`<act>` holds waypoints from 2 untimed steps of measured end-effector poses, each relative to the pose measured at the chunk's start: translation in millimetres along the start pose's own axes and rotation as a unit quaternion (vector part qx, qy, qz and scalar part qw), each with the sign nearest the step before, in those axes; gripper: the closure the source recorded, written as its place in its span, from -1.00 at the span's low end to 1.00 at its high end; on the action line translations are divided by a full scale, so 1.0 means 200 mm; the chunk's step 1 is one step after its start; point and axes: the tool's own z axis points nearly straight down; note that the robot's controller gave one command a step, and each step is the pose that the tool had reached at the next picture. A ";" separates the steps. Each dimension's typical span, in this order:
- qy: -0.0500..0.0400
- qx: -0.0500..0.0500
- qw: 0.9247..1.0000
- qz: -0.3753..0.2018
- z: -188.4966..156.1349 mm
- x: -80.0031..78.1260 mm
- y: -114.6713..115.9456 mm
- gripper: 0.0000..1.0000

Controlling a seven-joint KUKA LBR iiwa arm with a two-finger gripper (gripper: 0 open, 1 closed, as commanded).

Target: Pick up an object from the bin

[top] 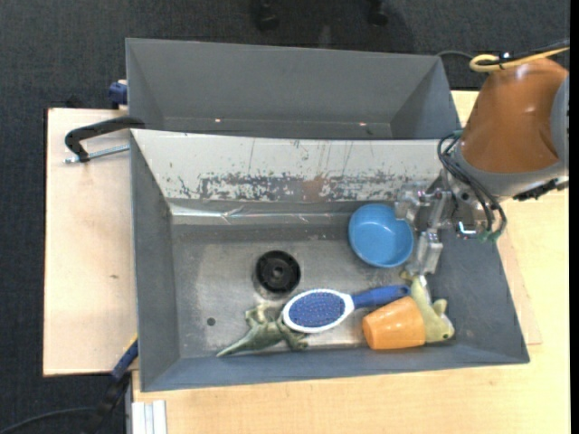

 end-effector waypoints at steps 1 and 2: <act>-0.001 -0.001 0.989 0.149 0.51 -0.09 0.02 -1.00; -0.003 0.000 0.989 0.148 0.50 -0.09 0.02 1.00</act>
Offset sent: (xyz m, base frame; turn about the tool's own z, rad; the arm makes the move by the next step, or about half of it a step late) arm 0.0172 0.0027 -0.1004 0.2996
